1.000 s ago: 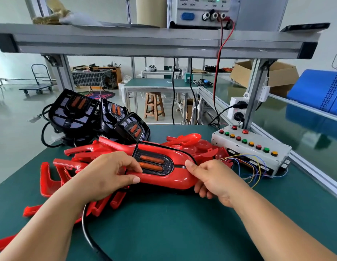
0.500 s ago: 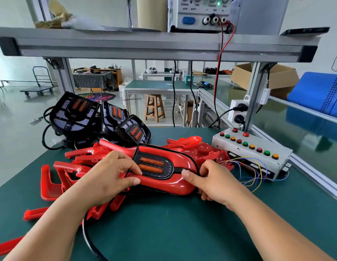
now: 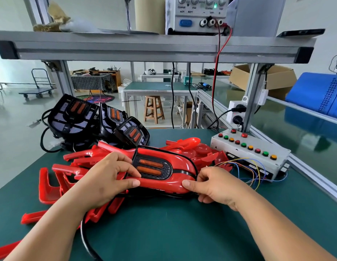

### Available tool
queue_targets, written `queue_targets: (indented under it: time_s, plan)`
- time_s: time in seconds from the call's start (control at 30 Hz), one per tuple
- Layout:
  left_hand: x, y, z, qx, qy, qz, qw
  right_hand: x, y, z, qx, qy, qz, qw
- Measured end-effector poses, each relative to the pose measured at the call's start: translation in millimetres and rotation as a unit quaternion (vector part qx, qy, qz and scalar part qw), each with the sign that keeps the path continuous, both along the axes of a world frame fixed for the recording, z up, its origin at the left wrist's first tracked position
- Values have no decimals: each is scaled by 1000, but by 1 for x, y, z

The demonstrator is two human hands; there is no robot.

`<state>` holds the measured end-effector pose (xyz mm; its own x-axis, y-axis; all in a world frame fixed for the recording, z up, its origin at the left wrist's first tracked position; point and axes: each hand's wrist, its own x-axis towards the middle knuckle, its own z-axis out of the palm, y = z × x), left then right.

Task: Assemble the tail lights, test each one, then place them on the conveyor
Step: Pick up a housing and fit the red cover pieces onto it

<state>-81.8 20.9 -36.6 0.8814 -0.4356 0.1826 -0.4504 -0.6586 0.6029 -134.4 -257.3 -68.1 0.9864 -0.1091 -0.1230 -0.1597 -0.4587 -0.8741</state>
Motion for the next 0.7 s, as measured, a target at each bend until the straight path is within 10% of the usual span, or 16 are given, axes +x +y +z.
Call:
queue_targets:
  time_s: [0.7]
  plan:
    - [-4, -9, -1, -39, 25, 51, 998, 0, 5, 1, 19, 1, -60, 998]
